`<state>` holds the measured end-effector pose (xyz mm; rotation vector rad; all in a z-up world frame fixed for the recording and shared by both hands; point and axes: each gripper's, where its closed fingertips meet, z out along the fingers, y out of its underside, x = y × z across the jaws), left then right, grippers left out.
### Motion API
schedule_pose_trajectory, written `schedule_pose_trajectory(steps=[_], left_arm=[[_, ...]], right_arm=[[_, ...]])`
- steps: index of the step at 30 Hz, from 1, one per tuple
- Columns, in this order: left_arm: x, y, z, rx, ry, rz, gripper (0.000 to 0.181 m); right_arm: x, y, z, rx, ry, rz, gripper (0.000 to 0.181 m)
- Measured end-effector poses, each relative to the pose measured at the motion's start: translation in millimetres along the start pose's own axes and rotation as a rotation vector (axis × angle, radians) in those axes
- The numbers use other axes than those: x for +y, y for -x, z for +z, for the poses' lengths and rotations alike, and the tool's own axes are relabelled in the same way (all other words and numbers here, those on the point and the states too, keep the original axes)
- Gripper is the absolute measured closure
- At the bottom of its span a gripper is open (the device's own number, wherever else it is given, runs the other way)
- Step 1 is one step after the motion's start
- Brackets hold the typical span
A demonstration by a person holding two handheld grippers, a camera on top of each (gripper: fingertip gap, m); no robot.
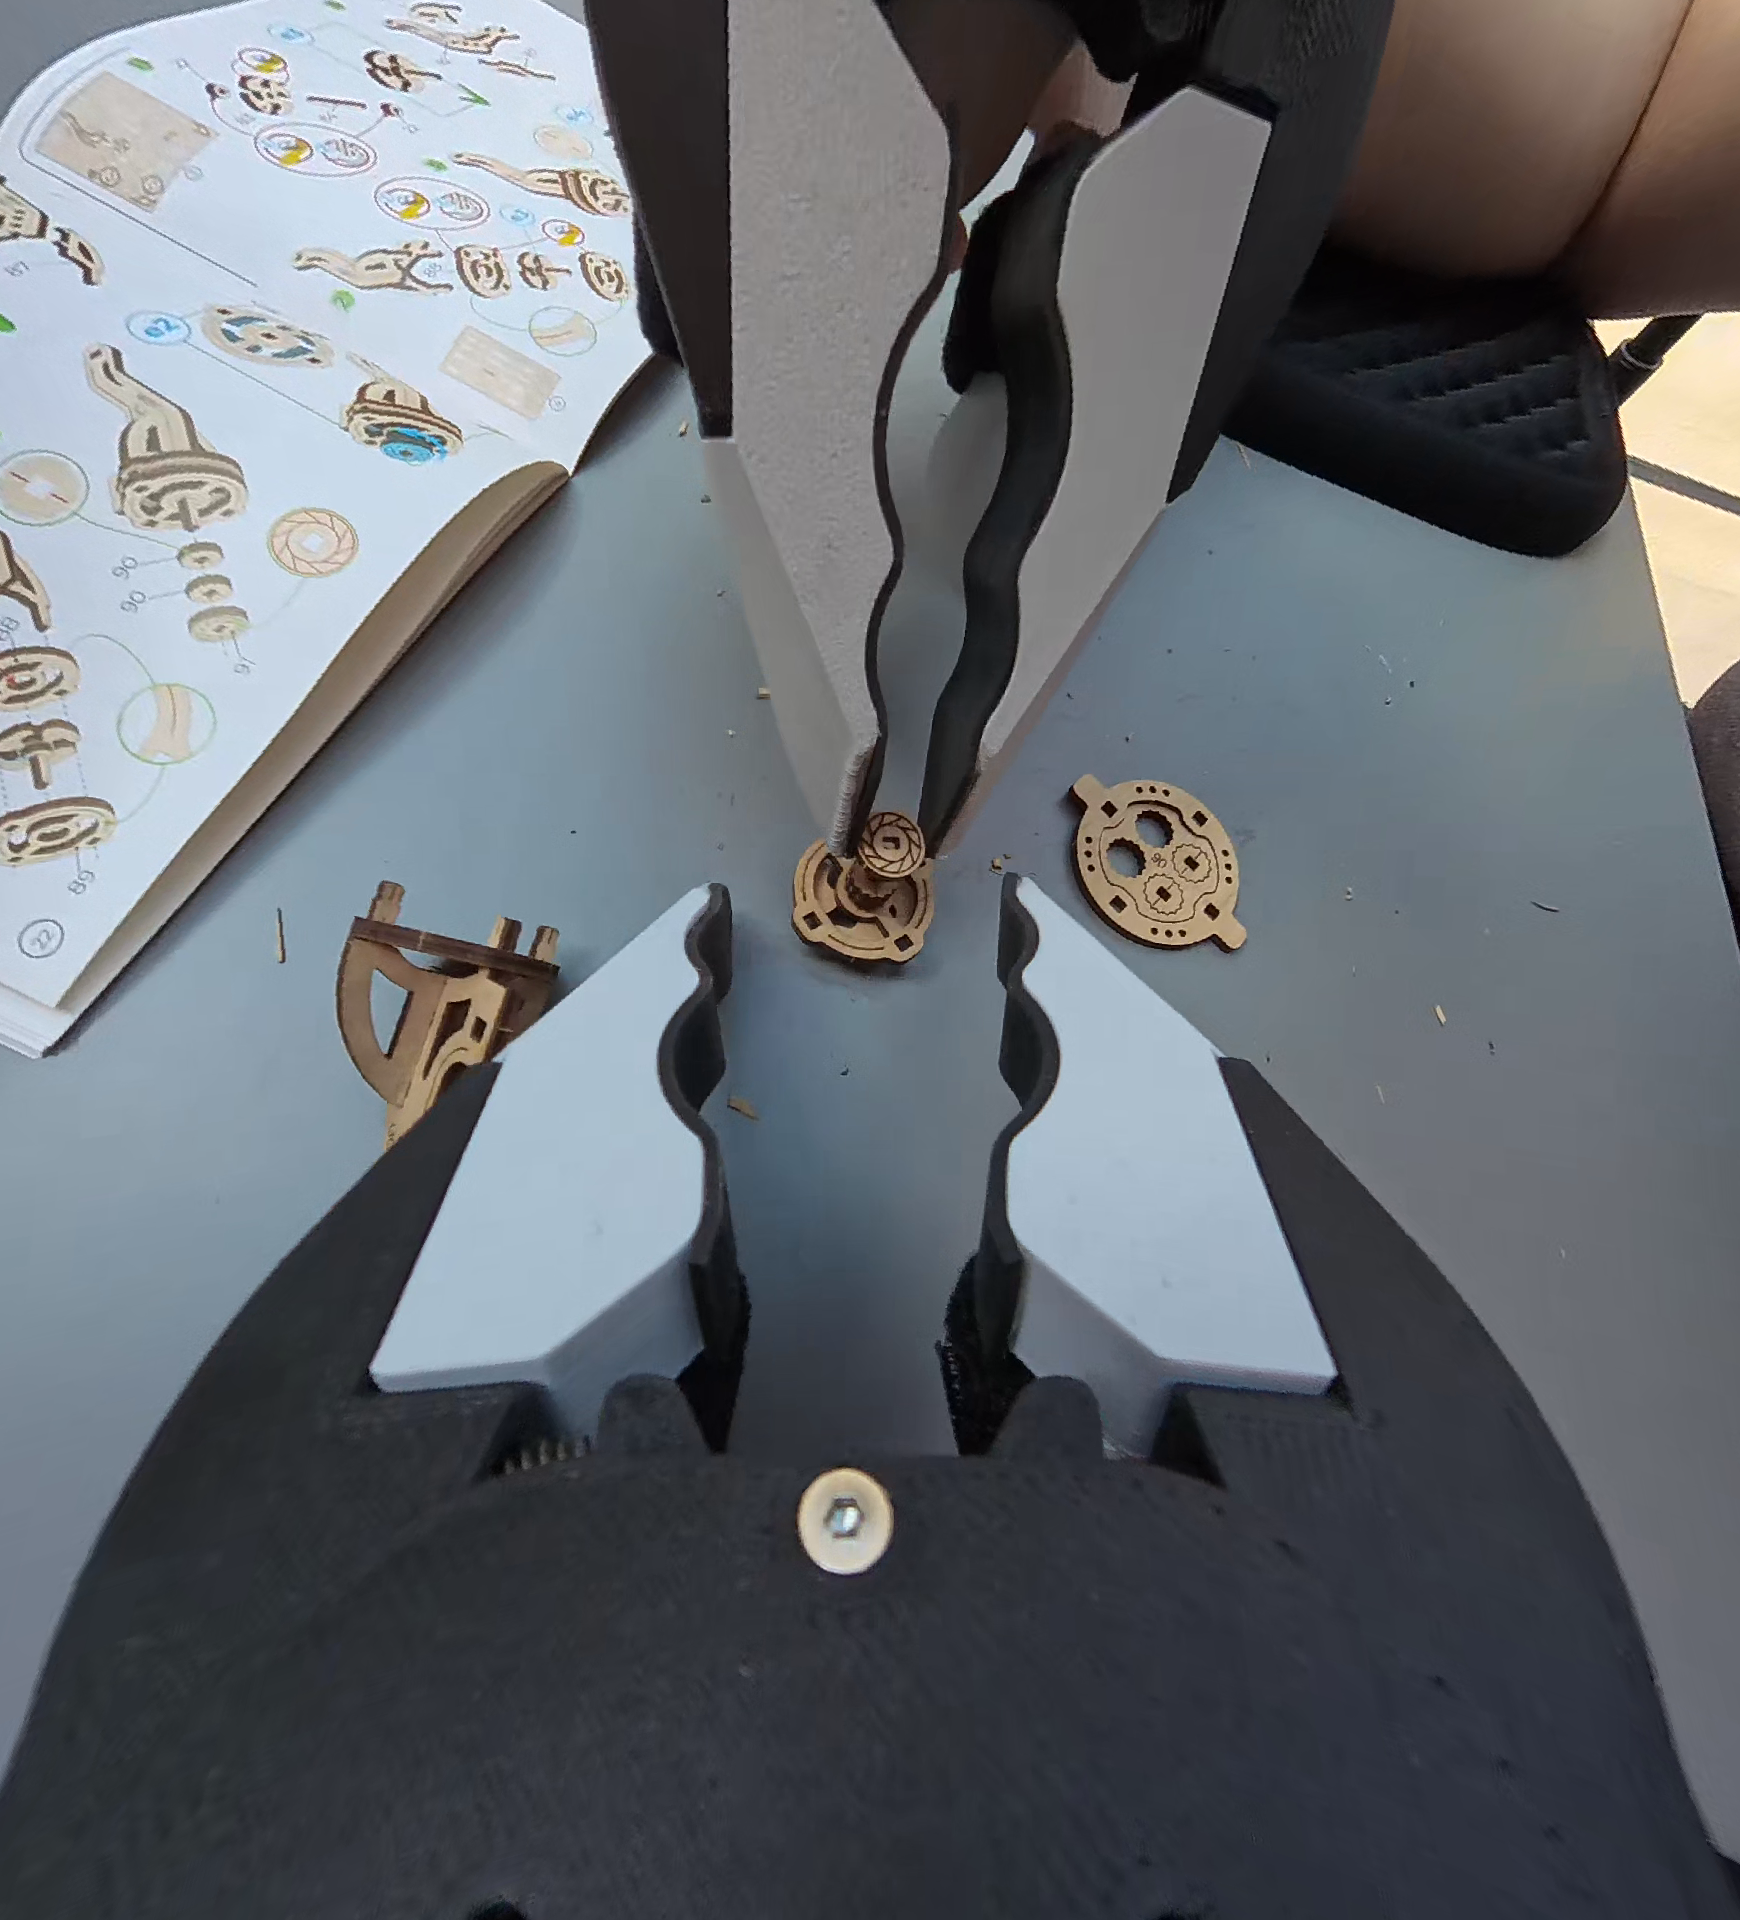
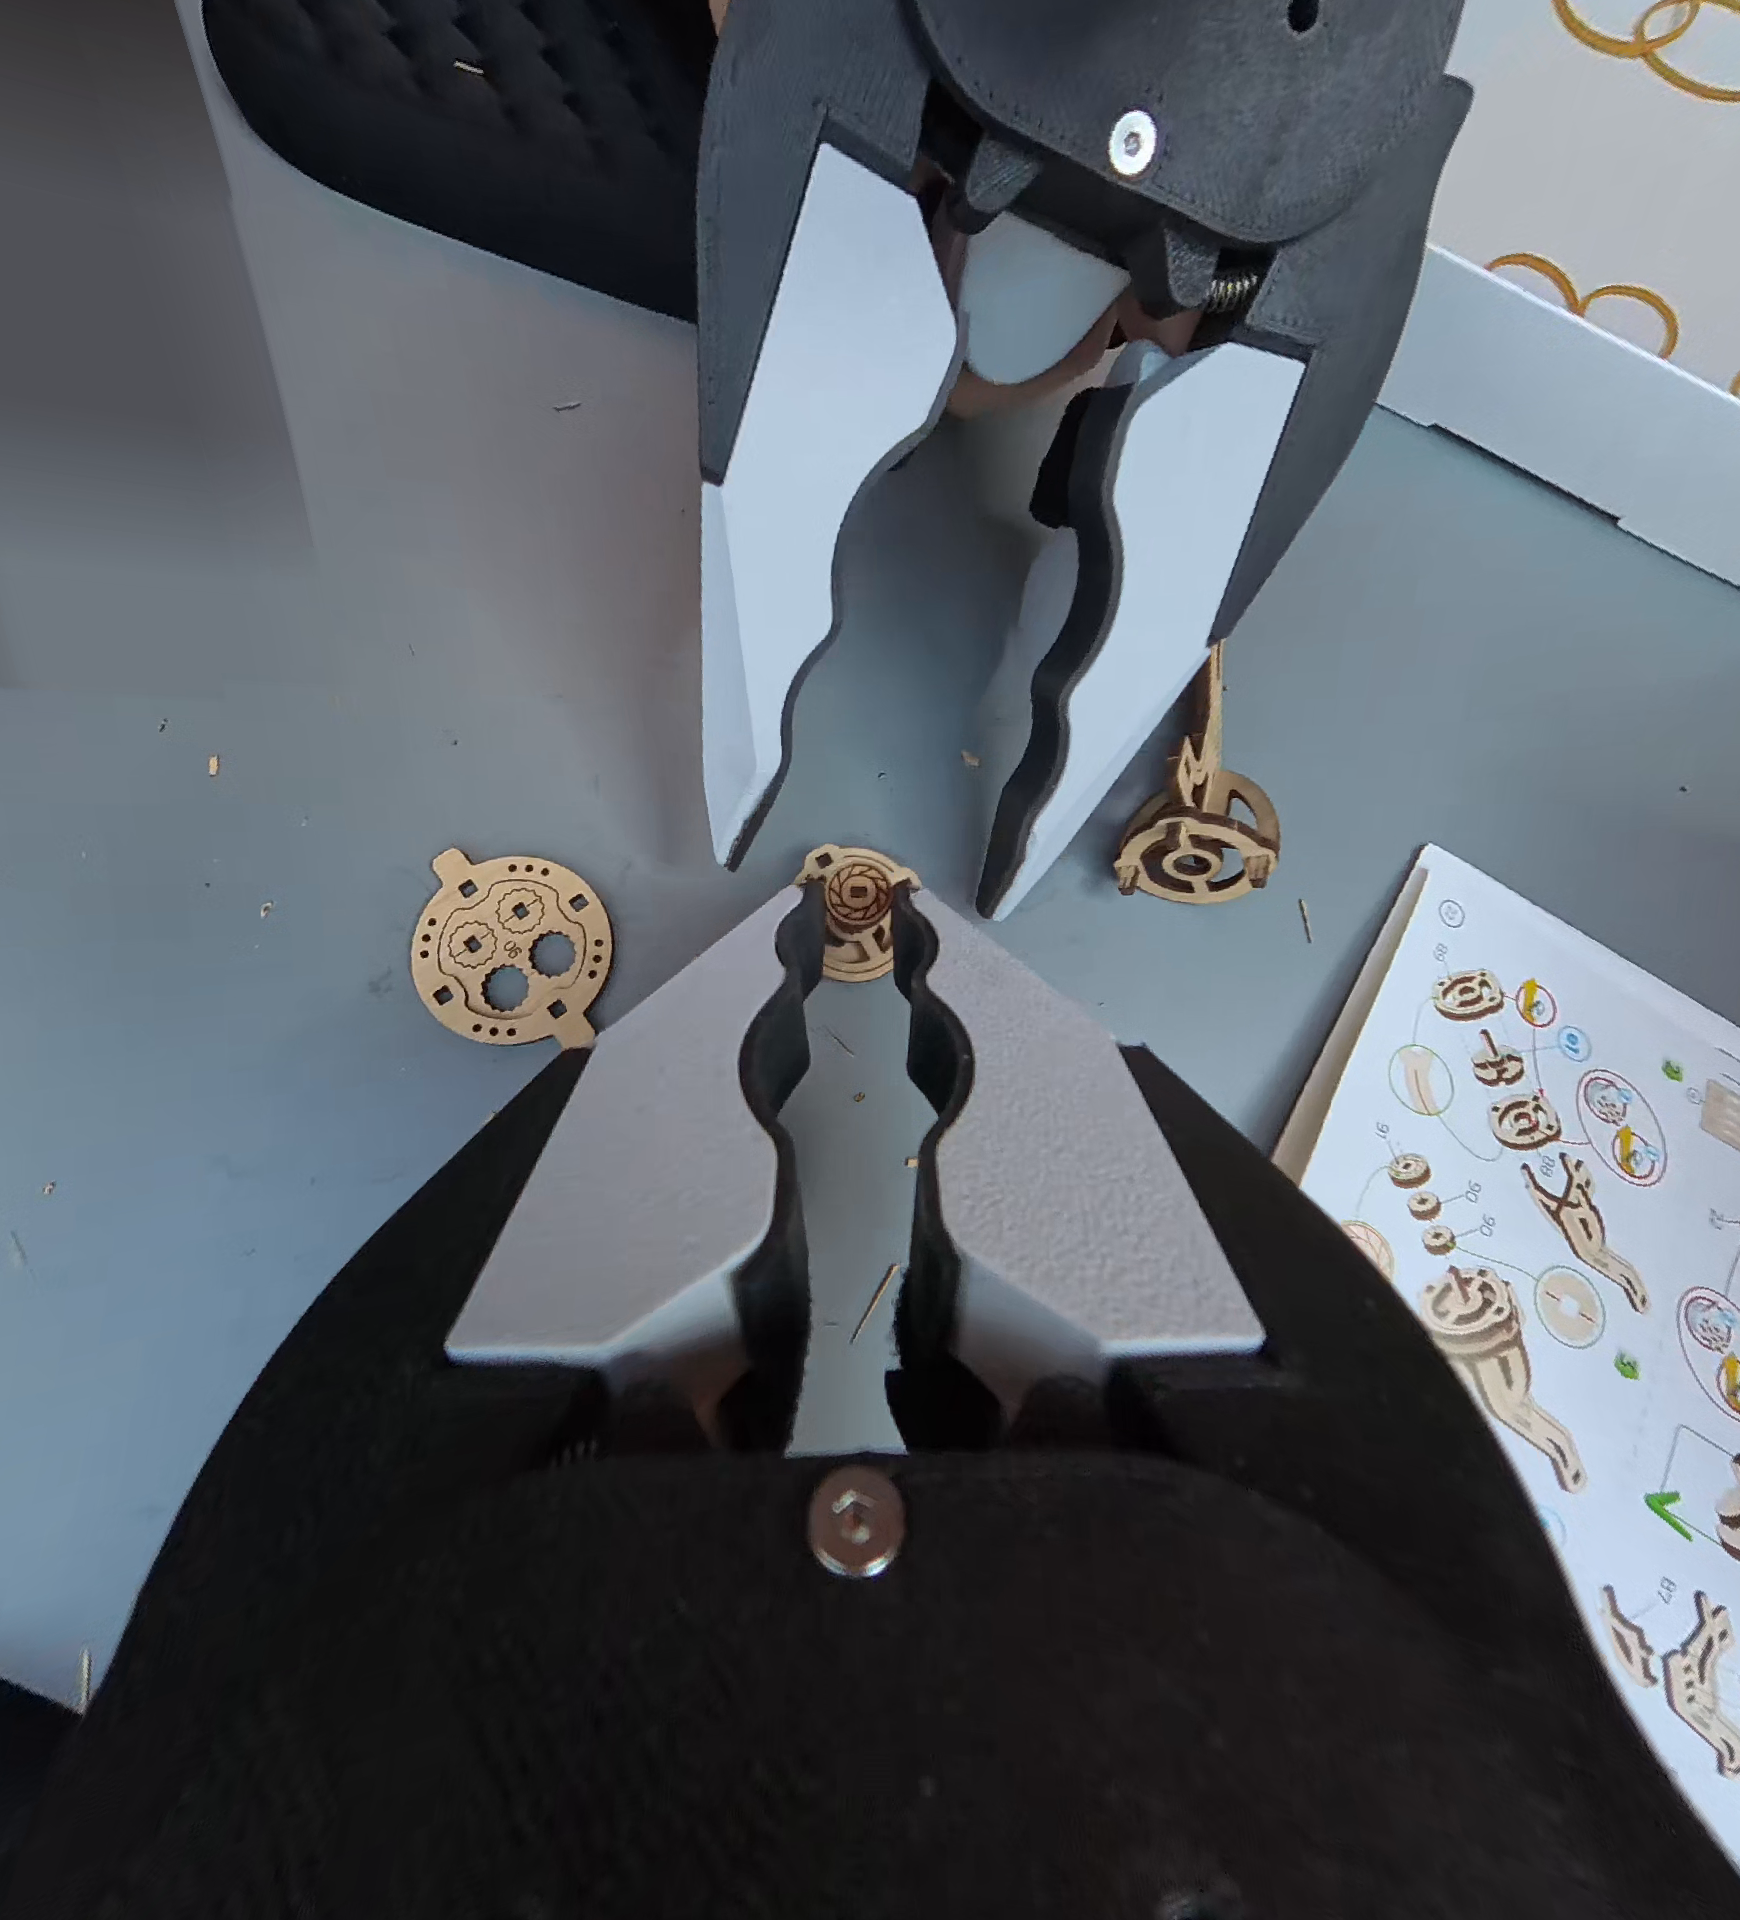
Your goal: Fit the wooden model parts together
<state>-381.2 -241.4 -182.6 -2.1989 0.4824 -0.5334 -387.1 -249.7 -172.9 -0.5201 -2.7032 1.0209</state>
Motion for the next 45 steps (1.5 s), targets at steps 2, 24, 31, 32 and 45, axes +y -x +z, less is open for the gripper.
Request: schedule_pose_trajectory(steps=[2,24,31,32,45], left_arm=[[0.7,2.4,2.8,-0.024,0.013,0.017,0.136],[4.6,-1.2,10.2,-0.034,0.047,0.107,0.154],[4.9,-1.9,10.2,-0.030,0.049,0.115,0.154],[4.9,-2.2,10.2,-0.028,0.049,0.115,0.154],[4.9,-2.9,10.0,-0.018,0.047,0.107,0.154]], right_arm=[[3.5,1.9,1.2,0.001,0.012,-0.006,0.170],[3.7,2.2,3.9,-0.014,-0.001,0.005,0.170],[3.2,0.4,4.4,-0.012,0.009,0.023,0.170],[2.9,1.0,4.7,-0.015,0.009,0.023,0.170],[3.4,4.5,4.3,-0.014,0.038,0.018,0.170]])
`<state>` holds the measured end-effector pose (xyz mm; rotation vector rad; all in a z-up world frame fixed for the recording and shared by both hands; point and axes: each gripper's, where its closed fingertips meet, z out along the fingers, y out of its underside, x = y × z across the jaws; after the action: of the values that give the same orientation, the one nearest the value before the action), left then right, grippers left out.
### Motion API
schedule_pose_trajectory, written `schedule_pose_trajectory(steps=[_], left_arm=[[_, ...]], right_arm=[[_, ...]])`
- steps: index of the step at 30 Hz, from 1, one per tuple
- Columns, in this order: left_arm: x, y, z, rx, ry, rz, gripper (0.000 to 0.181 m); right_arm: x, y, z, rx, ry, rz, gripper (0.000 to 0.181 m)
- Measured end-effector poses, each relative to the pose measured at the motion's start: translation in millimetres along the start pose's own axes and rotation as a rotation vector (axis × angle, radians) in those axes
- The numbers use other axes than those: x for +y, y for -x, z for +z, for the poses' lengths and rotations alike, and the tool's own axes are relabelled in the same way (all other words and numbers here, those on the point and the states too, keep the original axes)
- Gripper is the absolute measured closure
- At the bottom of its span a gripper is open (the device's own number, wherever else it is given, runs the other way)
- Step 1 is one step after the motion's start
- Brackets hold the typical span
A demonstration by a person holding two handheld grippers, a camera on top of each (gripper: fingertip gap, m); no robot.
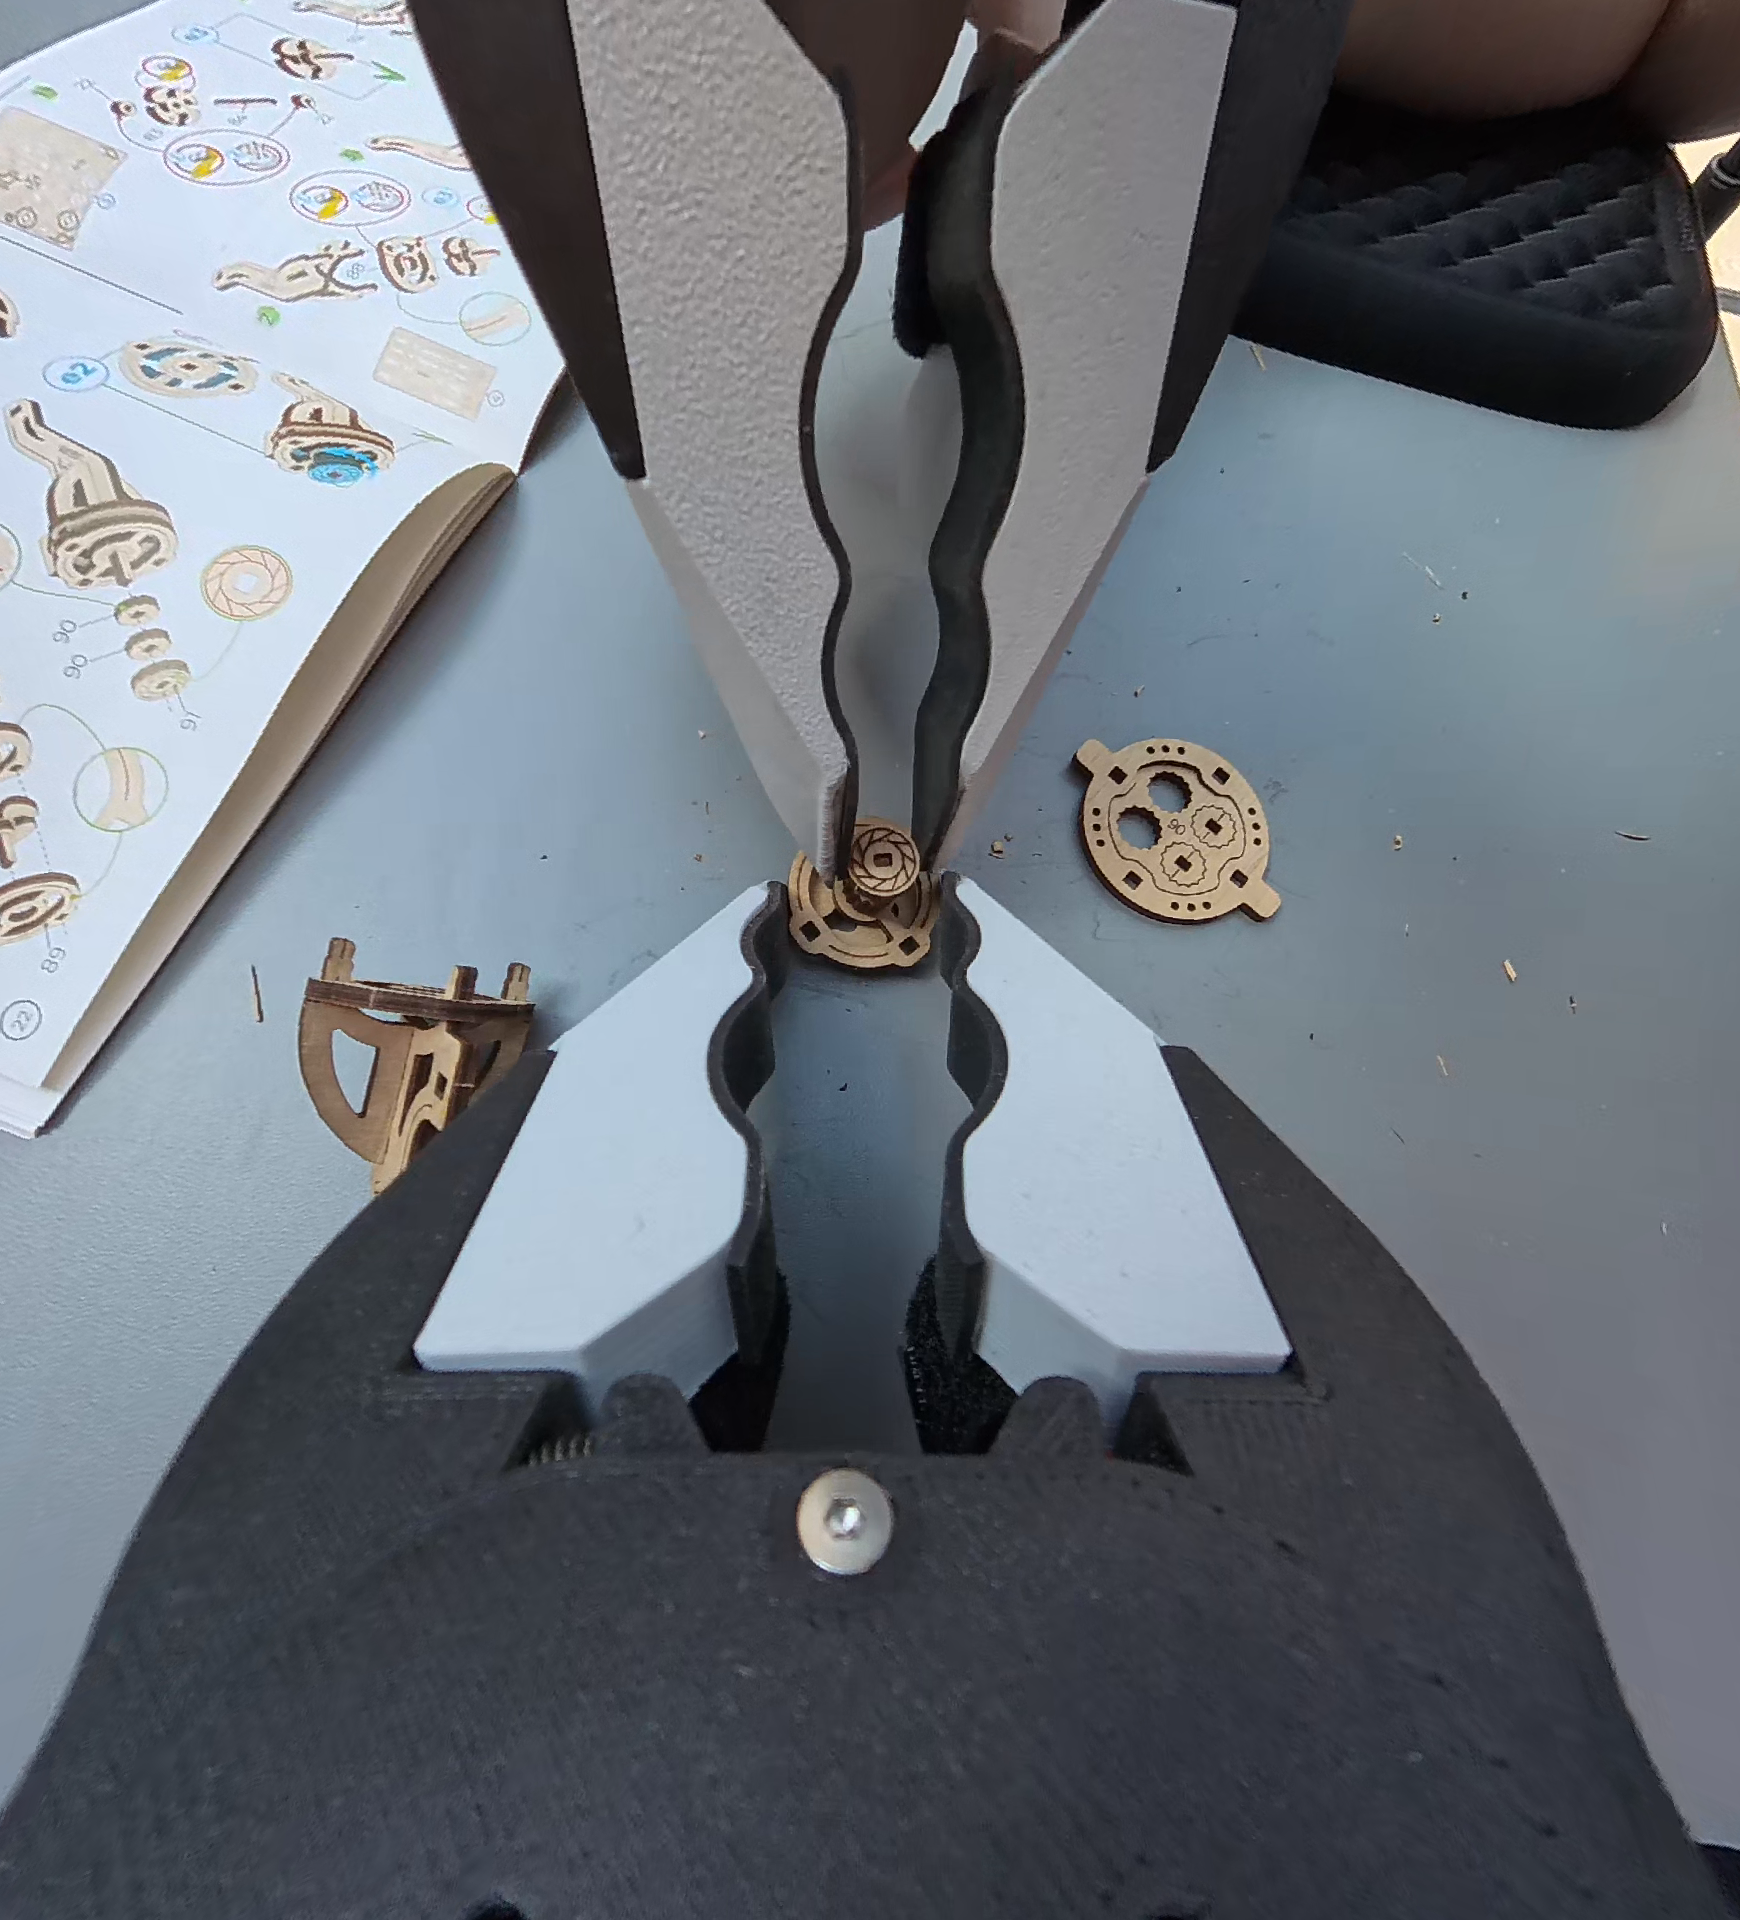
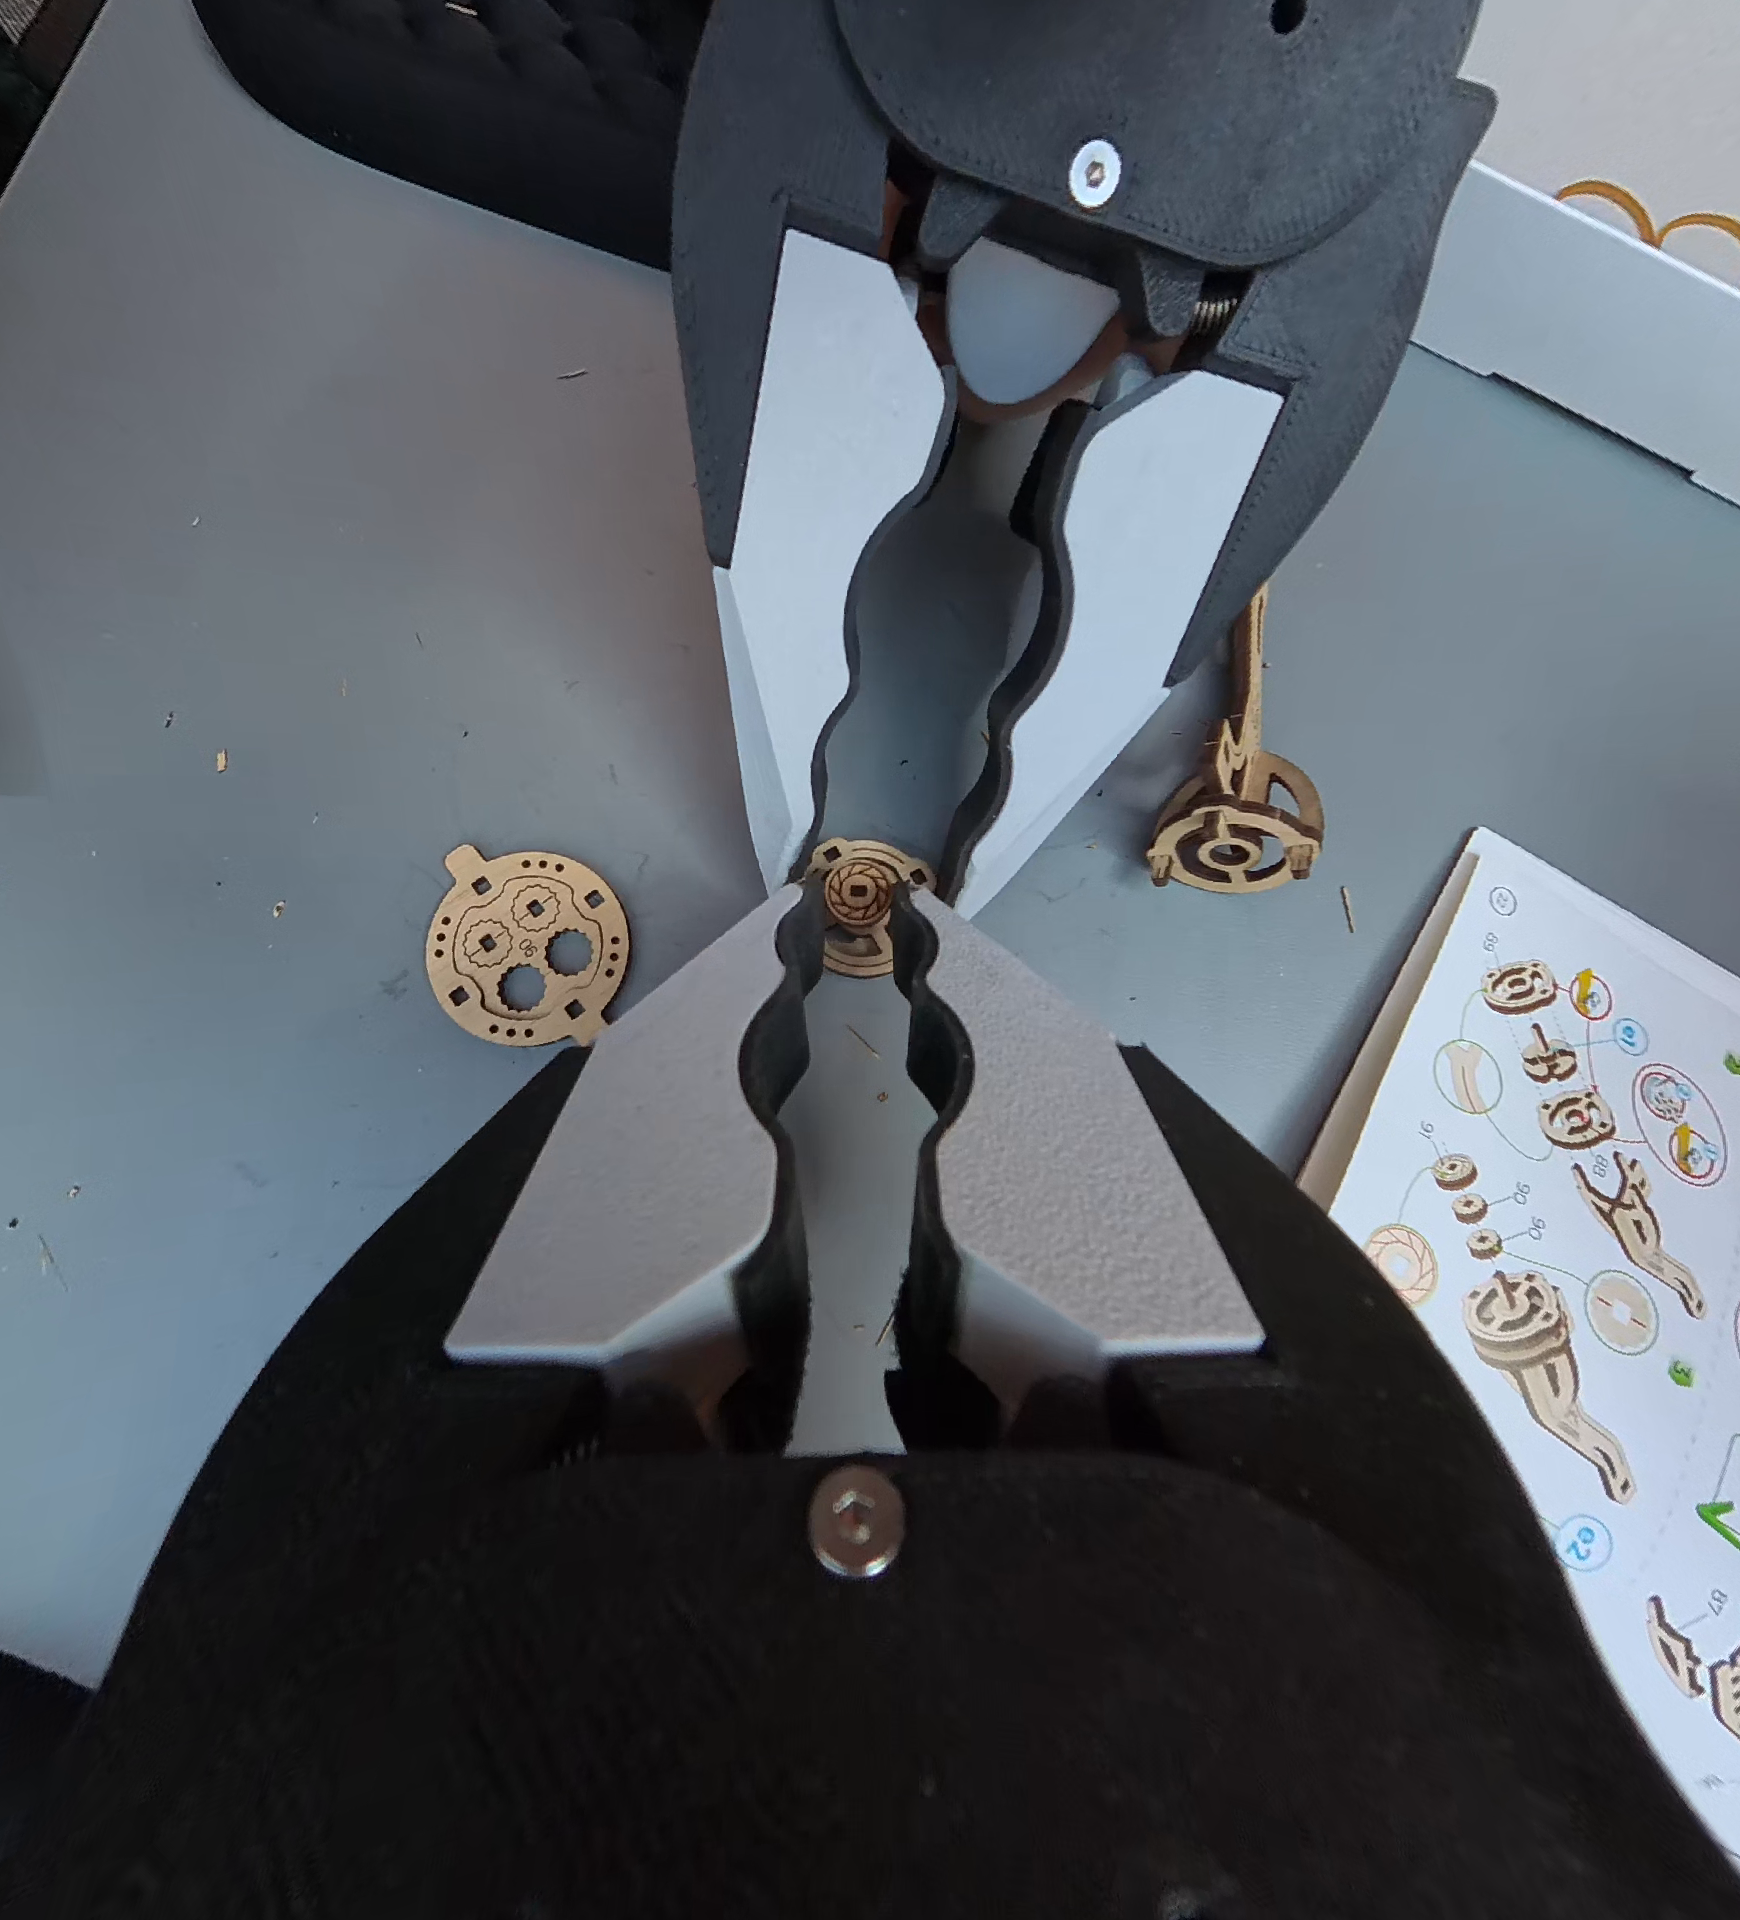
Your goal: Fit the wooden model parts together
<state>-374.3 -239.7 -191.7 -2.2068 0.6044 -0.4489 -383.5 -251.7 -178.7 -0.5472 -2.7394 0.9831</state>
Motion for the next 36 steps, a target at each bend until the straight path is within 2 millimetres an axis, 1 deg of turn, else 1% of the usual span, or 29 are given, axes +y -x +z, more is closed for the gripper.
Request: schedule_pose_trajectory(steps=[14,18,21,25,28,31,36], left_arm=[[-0.3,-3.2,-0.6,0.016,-0.004,0.016,0.153],[-6.8,-4.2,-7.9,0.039,-0.052,-0.005,0.144],[-3.9,-2.7,-11.0,0.034,-0.044,0.010,0.142],[3.1,-1.1,-5.4,-0.003,0.006,0.054,0.142],[3.3,-0.5,-2.5,-0.021,0.017,0.083,0.148],[3.0,-1.5,-2.1,-0.008,0.013,0.071,0.148],[3.7,-0.3,-2.8,-0.010,0.011,0.071,0.153]], right_arm=[[0.1,1.2,0.1,0.025,0.012,-0.038,0.170],[-4.0,-2.5,-9.3,0.040,-0.031,-0.017,0.170],[-8.2,-3.1,-15.0,0.040,-0.060,-0.003,0.170],[-6.8,0.9,-8.1,0.028,-0.030,-0.011,0.170],[-4.1,3.1,-2.4,0.027,0.006,-0.024,0.170],[-4.3,3.1,-0.9,0.031,0.014,-0.024,0.170],[-1.5,2.7,0.0,0.035,0.037,-0.022,0.170]])
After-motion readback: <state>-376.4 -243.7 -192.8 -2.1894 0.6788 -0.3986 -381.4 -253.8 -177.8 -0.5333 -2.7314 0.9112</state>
